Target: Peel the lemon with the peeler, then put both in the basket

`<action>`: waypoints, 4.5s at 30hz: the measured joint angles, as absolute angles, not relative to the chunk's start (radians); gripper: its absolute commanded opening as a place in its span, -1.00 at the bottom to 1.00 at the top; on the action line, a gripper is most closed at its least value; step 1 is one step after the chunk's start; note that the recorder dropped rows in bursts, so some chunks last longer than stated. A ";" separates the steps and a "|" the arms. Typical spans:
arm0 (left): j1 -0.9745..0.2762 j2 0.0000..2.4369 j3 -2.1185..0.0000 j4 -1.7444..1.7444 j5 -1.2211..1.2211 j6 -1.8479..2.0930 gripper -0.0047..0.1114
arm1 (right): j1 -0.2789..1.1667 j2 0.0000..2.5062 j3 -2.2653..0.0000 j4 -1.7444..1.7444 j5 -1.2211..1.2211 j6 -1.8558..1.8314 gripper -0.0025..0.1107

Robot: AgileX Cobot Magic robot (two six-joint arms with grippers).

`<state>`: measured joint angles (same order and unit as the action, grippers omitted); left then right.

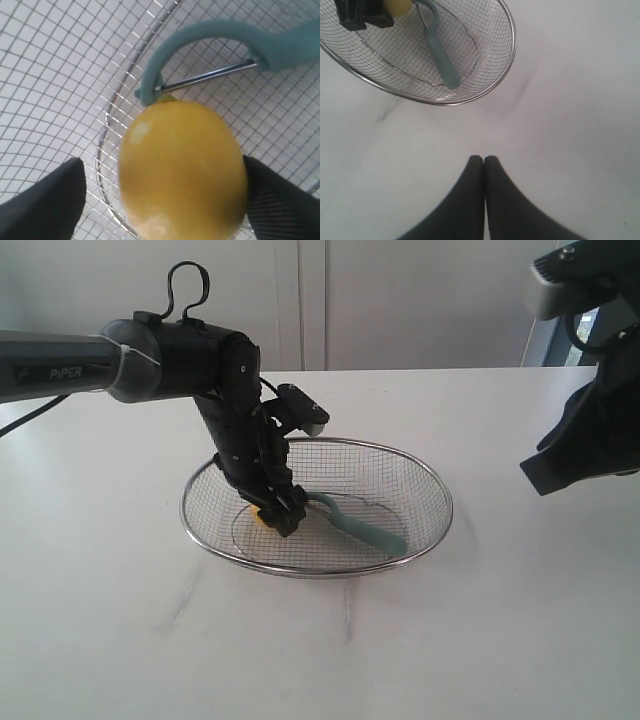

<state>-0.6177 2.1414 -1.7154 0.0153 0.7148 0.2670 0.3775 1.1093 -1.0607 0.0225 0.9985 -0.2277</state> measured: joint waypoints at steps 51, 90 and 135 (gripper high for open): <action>-0.406 1.445 -1.428 0.012 0.933 0.114 -0.91 | 0.378 1.032 -1.061 0.022 0.923 -0.228 -0.96; -0.336 0.781 -1.330 -0.019 0.988 0.111 -0.91 | 0.378 1.004 -1.061 0.022 0.918 -0.228 -0.96; -0.025 0.005 -0.004 -0.080 -0.034 0.060 -0.91 | 0.378 1.002 -1.061 0.024 0.918 -0.228 -0.96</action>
<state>-0.0254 0.0047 -0.0042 -0.0796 -0.0337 0.0599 0.3775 1.0016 -1.0607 0.0242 0.9177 -0.2277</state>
